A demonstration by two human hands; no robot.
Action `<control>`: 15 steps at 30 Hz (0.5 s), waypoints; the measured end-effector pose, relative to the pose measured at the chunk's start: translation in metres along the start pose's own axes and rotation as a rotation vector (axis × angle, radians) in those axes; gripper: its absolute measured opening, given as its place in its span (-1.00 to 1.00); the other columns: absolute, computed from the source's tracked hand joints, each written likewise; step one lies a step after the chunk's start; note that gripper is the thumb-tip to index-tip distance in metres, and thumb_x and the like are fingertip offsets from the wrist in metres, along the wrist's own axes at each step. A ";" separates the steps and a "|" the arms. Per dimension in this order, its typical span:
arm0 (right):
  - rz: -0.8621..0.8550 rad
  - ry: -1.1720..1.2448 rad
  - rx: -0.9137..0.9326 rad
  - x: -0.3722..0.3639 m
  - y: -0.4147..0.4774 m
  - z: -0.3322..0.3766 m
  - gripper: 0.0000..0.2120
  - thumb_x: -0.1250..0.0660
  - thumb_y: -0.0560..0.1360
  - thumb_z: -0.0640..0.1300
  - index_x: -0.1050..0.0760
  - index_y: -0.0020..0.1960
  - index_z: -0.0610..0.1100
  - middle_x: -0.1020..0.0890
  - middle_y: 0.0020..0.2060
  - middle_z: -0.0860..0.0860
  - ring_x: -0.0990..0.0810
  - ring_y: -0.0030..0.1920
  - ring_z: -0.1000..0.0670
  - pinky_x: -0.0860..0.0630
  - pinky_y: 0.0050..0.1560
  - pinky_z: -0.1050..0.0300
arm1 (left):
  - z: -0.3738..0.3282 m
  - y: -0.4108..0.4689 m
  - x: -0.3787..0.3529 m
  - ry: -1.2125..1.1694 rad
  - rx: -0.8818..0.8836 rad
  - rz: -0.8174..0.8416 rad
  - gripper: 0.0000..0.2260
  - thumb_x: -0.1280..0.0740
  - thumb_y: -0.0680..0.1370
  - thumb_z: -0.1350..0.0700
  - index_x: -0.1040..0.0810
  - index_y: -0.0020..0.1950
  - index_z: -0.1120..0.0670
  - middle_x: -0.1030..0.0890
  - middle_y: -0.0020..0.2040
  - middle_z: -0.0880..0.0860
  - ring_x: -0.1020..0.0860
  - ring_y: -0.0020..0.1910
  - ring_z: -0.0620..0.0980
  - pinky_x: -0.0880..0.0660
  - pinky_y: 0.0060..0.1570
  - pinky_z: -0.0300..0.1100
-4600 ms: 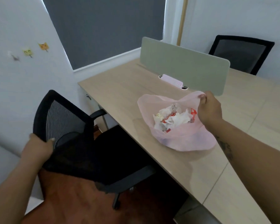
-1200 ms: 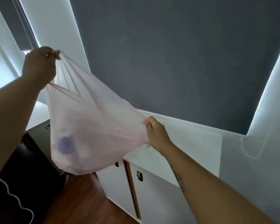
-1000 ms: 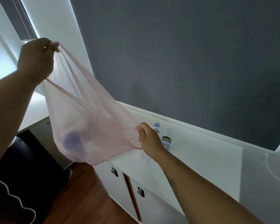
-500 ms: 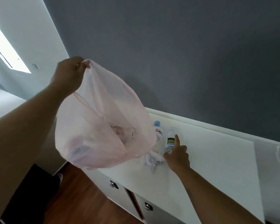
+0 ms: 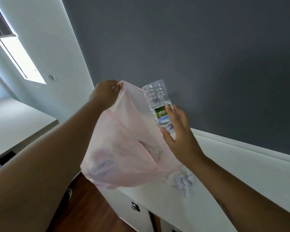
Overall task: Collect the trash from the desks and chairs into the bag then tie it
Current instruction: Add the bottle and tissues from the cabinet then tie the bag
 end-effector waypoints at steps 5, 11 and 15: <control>0.459 -0.194 0.084 -0.074 -0.005 0.017 -0.39 -0.24 0.59 -0.10 -0.05 0.53 0.20 -0.06 0.52 0.10 -0.32 0.42 -0.03 -0.38 0.27 0.18 | 0.003 0.002 0.009 -0.086 0.020 -0.014 -0.61 -0.13 0.71 0.01 -0.48 -0.19 0.22 -0.53 -0.18 0.19 -0.42 -0.13 0.14 -0.27 -0.11 -0.14; 0.666 -0.207 -0.094 -0.131 -0.004 -0.002 -0.49 -0.19 0.59 -0.10 -0.18 0.49 0.17 -0.22 0.48 -0.01 -0.39 0.35 -0.16 -0.38 0.33 -0.03 | -0.002 -0.004 0.012 -0.061 -0.008 -0.010 -0.63 -0.14 0.69 0.08 -0.30 -0.31 0.16 -0.40 -0.33 0.11 -0.39 -0.20 0.15 -0.22 -0.18 -0.14; 0.622 0.050 -0.141 -0.118 -0.008 0.003 -0.68 -0.24 0.58 -0.02 -0.49 0.32 0.01 -0.54 0.28 -0.02 -0.53 0.22 -0.09 -0.42 0.27 0.07 | -0.003 -0.008 0.012 -0.073 -0.008 -0.025 -0.62 -0.14 0.70 0.06 -0.34 -0.29 0.18 -0.42 -0.32 0.12 -0.39 -0.19 0.15 -0.23 -0.16 -0.14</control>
Point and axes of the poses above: each hand's wrist, its own y-axis towards the middle knuckle, its own x-axis out of the back of the hand, z = x × y, the point moved 10 cm from there along y, towards the middle knuckle
